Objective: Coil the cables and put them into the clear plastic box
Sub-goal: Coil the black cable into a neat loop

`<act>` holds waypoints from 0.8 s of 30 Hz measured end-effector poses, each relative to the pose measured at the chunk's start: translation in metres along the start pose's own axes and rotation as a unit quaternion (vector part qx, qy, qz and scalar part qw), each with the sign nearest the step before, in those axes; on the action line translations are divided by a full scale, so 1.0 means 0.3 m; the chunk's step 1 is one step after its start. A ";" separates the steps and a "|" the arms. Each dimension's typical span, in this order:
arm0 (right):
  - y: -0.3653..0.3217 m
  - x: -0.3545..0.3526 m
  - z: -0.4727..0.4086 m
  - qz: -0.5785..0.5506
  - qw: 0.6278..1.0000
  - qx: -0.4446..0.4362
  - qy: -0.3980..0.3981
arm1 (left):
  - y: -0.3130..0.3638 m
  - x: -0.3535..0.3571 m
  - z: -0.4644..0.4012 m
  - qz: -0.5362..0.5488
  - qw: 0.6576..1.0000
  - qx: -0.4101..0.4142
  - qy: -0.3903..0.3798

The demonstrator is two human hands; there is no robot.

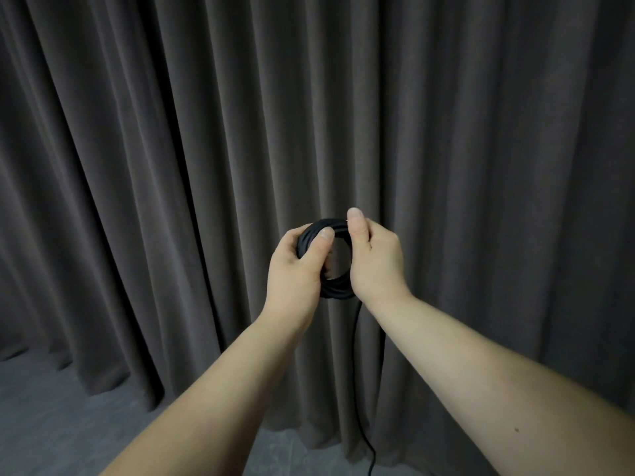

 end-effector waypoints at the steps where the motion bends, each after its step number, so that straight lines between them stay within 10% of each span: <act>1: 0.002 -0.001 0.002 -0.002 1.000 0.004 0.011 | -0.001 0.001 0.000 0.004 1.000 -0.008 -0.005; 7: 0.010 -0.009 0.002 -0.039 0.997 0.043 0.048 | 0.010 0.002 0.019 0.019 0.995 -0.013 -0.092; 24: 0.042 0.028 -0.003 -0.119 0.955 0.196 -0.190 | 0.064 -0.031 -0.033 0.020 0.996 0.065 0.059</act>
Point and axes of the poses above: each hand's wrist, its own z-axis away from the middle knuckle, its own x-axis out of the palm, y = z × x, the point moved 2 cm from there along -z, towards the middle knuckle, and after that the axes turned 2 degrees about -x, right-handed, at the moved point
